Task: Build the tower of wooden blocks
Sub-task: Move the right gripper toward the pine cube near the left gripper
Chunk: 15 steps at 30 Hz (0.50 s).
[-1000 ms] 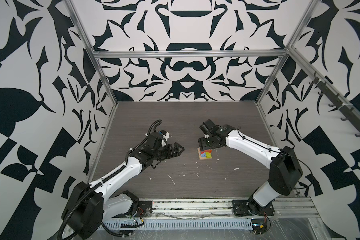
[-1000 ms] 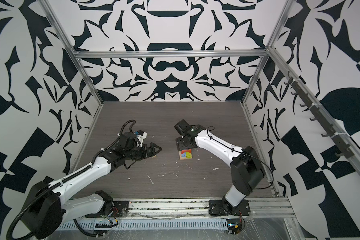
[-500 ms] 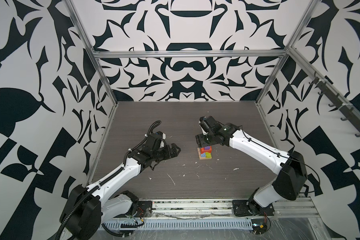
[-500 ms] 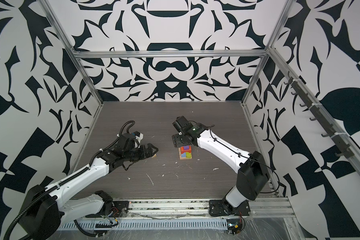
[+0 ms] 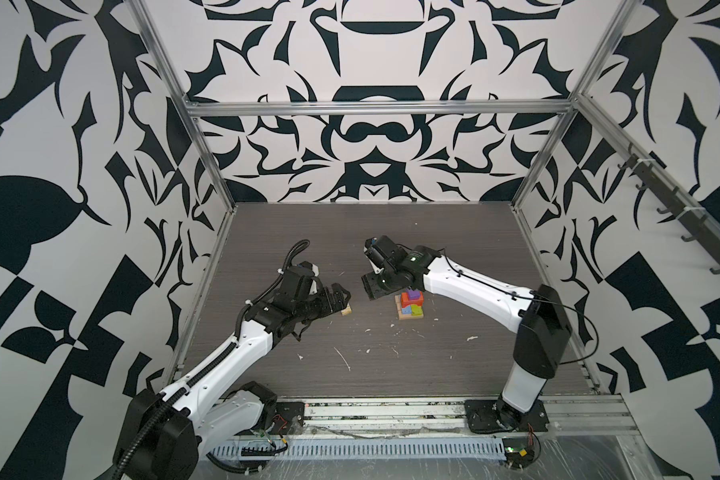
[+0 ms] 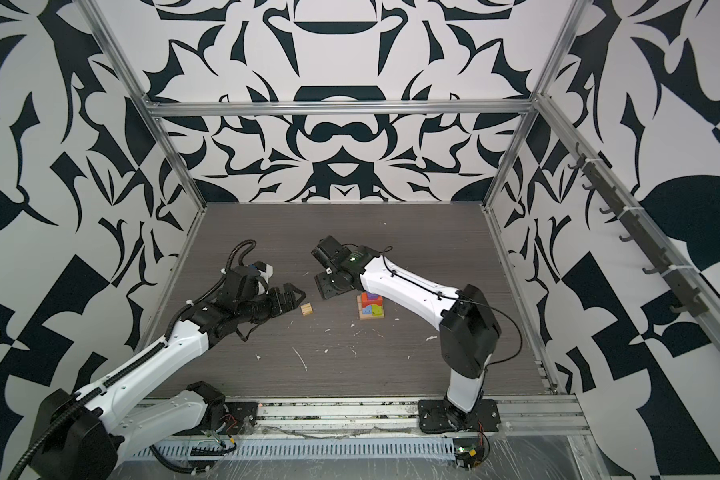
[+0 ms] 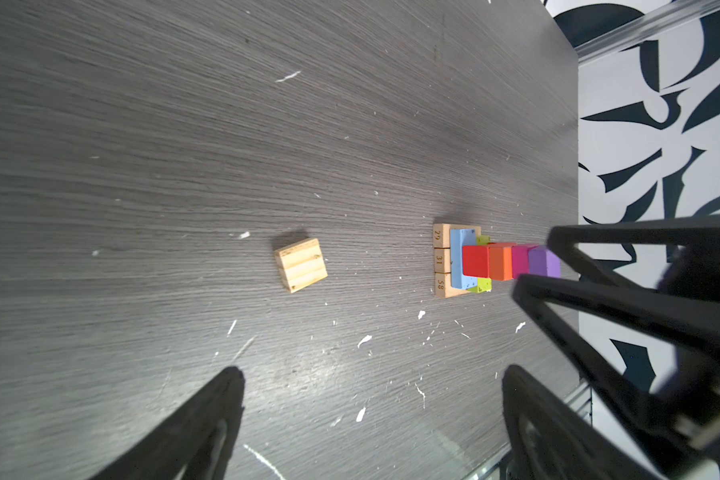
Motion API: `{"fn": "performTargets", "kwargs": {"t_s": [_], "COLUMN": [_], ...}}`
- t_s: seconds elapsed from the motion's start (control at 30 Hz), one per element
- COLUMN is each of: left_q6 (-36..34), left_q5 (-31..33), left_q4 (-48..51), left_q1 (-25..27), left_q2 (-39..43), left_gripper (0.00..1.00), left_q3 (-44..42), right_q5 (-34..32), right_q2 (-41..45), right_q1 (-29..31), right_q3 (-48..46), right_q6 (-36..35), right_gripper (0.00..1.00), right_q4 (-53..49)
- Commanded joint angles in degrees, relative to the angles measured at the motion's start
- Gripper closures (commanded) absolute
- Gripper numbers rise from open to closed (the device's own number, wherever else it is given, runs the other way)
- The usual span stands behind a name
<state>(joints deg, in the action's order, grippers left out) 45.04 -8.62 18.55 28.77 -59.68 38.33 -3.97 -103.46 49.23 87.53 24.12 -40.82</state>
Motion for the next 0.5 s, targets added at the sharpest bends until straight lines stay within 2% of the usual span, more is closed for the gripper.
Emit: {"fn": "performTargets", "kwargs": {"t_s": [0.0, 0.27, 0.47], "left_q6": [0.45, 1.96, 2.68], "left_q5": [1.25, 3.58, 3.76], "left_q4": [3.14, 4.19, 4.76], "left_q1": [-0.63, -1.04, -1.13], "left_q2": [2.49, 7.57, 8.59], "left_gripper": [0.01, 0.01, 0.01], "left_q3": [-0.84, -3.98, -4.75], "right_q5": [1.64, 7.16, 6.63], "right_q2": [-1.6, -9.9, -15.01], "right_q1": [0.73, 2.83, 4.58], "right_q3": [3.58, 6.87, 10.11], "right_q6": [1.24, 3.57, 4.4], "right_gripper": [0.33, 0.34, 0.35], "right_q4": [0.88, 5.3, 5.79]}}
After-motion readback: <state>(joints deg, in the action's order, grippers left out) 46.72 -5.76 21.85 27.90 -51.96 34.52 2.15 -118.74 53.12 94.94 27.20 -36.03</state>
